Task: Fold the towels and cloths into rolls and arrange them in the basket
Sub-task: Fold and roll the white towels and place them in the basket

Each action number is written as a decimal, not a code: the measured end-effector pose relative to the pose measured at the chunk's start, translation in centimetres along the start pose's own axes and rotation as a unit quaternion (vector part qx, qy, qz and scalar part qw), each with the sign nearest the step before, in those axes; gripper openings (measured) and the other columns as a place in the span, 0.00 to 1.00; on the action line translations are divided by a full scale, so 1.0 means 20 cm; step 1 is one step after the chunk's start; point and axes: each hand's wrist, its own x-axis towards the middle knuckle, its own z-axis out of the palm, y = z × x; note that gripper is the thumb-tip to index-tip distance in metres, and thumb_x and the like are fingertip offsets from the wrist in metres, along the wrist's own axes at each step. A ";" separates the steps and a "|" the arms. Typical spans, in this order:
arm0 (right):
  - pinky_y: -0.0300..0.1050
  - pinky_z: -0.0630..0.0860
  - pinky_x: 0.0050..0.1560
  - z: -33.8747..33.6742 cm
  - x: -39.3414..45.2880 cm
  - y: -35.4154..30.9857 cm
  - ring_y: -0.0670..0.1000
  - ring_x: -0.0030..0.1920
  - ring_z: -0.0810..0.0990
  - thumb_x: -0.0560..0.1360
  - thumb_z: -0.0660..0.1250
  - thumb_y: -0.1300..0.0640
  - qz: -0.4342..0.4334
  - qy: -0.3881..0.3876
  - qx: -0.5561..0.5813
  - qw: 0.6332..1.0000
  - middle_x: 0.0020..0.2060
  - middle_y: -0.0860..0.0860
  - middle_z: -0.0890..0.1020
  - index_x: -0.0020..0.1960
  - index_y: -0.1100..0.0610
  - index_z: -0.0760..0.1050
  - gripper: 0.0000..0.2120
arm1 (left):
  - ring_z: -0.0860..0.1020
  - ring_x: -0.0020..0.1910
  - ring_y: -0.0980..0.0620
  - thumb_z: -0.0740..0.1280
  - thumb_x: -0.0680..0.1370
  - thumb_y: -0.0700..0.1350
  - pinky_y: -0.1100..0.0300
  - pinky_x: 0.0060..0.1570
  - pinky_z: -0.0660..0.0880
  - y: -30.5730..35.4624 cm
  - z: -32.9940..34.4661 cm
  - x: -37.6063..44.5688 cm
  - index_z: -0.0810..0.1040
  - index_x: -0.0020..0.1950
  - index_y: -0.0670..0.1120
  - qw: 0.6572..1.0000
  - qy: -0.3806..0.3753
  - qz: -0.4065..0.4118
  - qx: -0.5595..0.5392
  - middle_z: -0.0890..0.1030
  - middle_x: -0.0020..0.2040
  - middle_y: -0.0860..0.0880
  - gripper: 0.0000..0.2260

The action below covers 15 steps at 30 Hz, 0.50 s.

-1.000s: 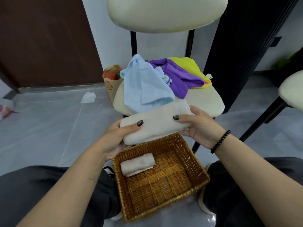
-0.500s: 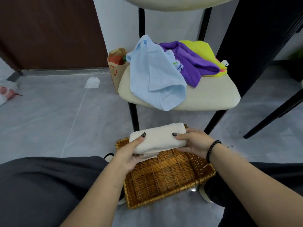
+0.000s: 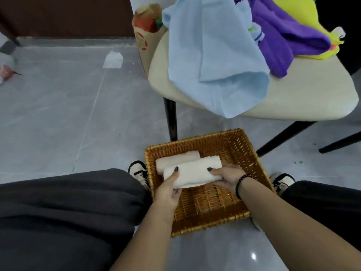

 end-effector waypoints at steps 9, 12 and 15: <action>0.56 0.76 0.59 0.13 0.31 0.13 0.58 0.59 0.77 0.69 0.74 0.68 0.076 0.024 -0.032 0.996 0.59 0.56 0.77 0.64 0.62 0.72 0.24 | 0.74 0.57 0.42 0.69 0.77 0.41 0.46 0.61 0.73 -0.08 -0.03 0.23 0.73 0.55 0.43 0.994 0.088 -0.059 -0.039 0.76 0.50 0.43 0.09; 0.57 0.75 0.60 0.16 0.39 0.16 0.58 0.59 0.77 0.71 0.71 0.70 0.100 0.036 -0.019 0.994 0.62 0.58 0.77 0.67 0.62 0.71 0.26 | 0.74 0.60 0.42 0.69 0.78 0.42 0.47 0.62 0.73 -0.10 -0.04 0.30 0.74 0.61 0.42 0.992 0.103 -0.058 -0.052 0.75 0.54 0.42 0.13; 0.55 0.75 0.61 0.18 0.46 0.21 0.58 0.59 0.77 0.72 0.69 0.72 0.100 0.050 -0.010 0.994 0.62 0.59 0.76 0.68 0.63 0.70 0.25 | 0.75 0.57 0.44 0.69 0.77 0.43 0.48 0.62 0.74 -0.12 -0.06 0.38 0.73 0.65 0.42 0.989 0.118 -0.060 -0.064 0.76 0.53 0.43 0.17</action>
